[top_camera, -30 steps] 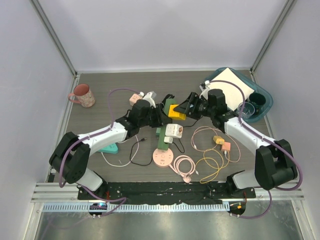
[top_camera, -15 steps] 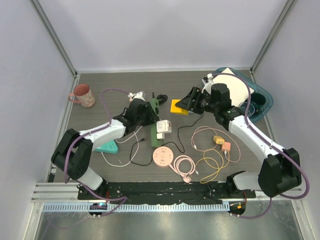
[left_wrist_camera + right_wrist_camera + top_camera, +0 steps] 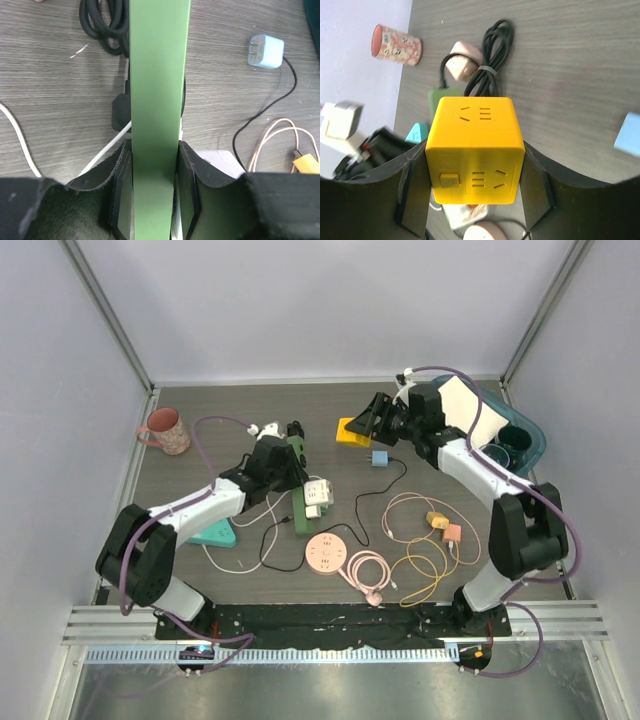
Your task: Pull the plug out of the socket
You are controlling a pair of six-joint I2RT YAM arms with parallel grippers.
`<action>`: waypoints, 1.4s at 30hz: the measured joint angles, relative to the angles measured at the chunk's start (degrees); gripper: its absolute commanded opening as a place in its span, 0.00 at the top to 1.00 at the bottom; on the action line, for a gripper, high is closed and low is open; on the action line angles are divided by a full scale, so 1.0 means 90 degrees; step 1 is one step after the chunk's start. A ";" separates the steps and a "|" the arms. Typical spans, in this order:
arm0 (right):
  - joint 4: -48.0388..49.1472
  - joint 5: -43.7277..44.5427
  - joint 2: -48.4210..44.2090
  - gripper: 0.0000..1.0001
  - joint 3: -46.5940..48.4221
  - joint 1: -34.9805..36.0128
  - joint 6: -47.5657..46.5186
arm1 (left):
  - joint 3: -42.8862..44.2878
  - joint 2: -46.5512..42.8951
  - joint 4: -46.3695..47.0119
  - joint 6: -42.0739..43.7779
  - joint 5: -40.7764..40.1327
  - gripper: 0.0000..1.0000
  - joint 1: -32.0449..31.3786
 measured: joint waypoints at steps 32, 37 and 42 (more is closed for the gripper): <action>-0.0321 0.0362 0.3825 0.00 0.2890 -0.0418 -0.0046 | 0.0000 -0.2637 -0.2897 0.1545 0.0707 1.00 0.0197; -0.0942 0.0597 0.3126 0.00 0.2676 -0.0423 -0.0260 | -0.0010 -0.3079 -0.3053 0.1812 0.0675 1.00 0.0301; -0.0840 0.0602 0.1202 0.00 0.1183 -0.0141 -0.0202 | -0.0015 -0.3242 -0.3055 0.1848 0.0675 1.00 0.0379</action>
